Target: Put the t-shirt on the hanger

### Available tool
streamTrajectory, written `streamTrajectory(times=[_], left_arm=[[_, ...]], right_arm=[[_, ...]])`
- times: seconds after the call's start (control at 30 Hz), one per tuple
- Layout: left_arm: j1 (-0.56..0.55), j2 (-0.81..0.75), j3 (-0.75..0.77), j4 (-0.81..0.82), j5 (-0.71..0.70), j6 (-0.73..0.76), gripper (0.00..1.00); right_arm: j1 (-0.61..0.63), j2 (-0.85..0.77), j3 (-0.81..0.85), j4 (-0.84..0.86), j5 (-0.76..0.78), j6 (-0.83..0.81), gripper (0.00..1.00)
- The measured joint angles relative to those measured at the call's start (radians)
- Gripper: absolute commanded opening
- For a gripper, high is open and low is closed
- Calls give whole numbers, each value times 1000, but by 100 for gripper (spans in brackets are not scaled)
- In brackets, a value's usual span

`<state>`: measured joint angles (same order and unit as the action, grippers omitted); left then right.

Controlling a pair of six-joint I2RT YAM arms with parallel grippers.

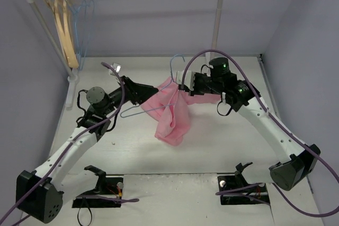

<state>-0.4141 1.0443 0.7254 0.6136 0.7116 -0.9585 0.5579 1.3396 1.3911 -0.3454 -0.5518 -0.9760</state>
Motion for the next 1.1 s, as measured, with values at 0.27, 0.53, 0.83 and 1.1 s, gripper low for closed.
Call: streamTrajectory(times=[0.27, 0.53, 0.83, 1.1], left_arm=[[37, -97, 270, -552, -273, 227, 58], [37, -156, 369, -859, -496, 266, 57], [-140, -149, 223, -910, -640, 140, 51], [-349, 78, 191, -816, -758, 53, 51]], right_arm=[[6, -83, -105, 145, 136, 65, 0], [6, -53, -108, 280, 307, 153, 0], [71, 7, -108, 356, 525, 263, 0], [114, 10, -148, 434, 602, 328, 0]])
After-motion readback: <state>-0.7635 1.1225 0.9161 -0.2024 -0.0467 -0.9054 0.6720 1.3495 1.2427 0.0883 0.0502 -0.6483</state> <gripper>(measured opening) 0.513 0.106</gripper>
